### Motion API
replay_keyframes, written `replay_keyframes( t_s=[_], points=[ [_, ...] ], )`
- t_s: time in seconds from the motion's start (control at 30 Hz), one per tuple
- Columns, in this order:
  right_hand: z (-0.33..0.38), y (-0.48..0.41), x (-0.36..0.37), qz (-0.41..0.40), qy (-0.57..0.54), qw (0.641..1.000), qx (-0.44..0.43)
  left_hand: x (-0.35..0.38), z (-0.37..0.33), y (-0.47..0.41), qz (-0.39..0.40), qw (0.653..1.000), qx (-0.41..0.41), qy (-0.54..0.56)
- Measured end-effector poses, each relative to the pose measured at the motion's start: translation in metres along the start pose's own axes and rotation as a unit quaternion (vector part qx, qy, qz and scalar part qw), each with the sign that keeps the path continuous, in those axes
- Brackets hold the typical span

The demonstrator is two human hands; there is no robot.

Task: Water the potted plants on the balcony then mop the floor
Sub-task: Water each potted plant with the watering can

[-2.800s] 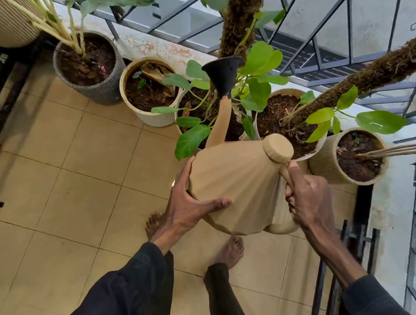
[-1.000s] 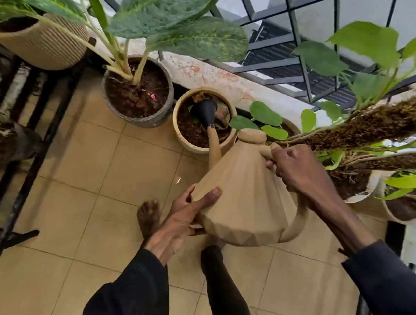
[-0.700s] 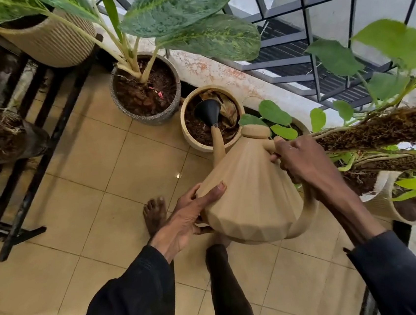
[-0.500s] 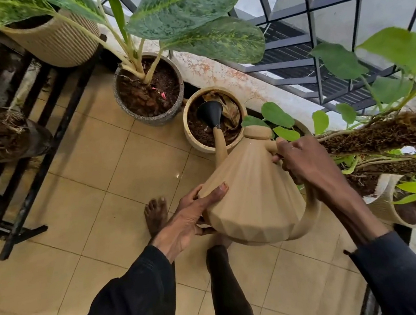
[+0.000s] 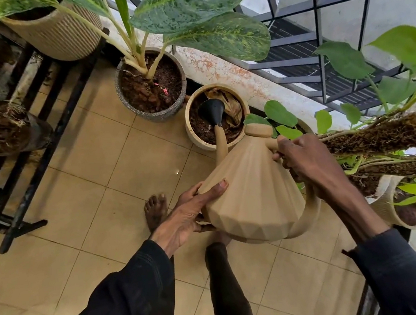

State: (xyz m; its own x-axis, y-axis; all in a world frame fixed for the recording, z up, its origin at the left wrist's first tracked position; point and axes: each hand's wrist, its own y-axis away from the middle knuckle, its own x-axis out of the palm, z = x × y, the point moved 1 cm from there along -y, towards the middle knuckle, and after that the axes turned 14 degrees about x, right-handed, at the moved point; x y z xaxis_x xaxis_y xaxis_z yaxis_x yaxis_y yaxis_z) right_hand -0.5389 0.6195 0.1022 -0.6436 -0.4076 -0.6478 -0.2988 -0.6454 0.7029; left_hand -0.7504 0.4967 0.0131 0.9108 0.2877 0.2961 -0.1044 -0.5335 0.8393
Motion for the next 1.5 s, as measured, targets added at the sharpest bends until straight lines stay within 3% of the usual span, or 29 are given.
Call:
replay_keyframes(
  t_s=[0.7, 1.07, 1.5],
  points=[
    [-0.022, 0.006, 0.007, -0.022, -0.064, 0.998, 0.008, 0.004, 0.004, -0.002, 0.003, 1.000, 0.027, -0.006],
    [-0.050, 0.021, 0.022, -0.045, -0.165, 0.982, 0.079, -0.003, -0.008, -0.009, 0.027, 0.984, 0.139, -0.105],
    [-0.065, 0.025, 0.031, -0.066, -0.204, 0.973, 0.084, -0.006, -0.007, -0.012, 0.023, 0.945, 0.239, -0.221]
  ],
)
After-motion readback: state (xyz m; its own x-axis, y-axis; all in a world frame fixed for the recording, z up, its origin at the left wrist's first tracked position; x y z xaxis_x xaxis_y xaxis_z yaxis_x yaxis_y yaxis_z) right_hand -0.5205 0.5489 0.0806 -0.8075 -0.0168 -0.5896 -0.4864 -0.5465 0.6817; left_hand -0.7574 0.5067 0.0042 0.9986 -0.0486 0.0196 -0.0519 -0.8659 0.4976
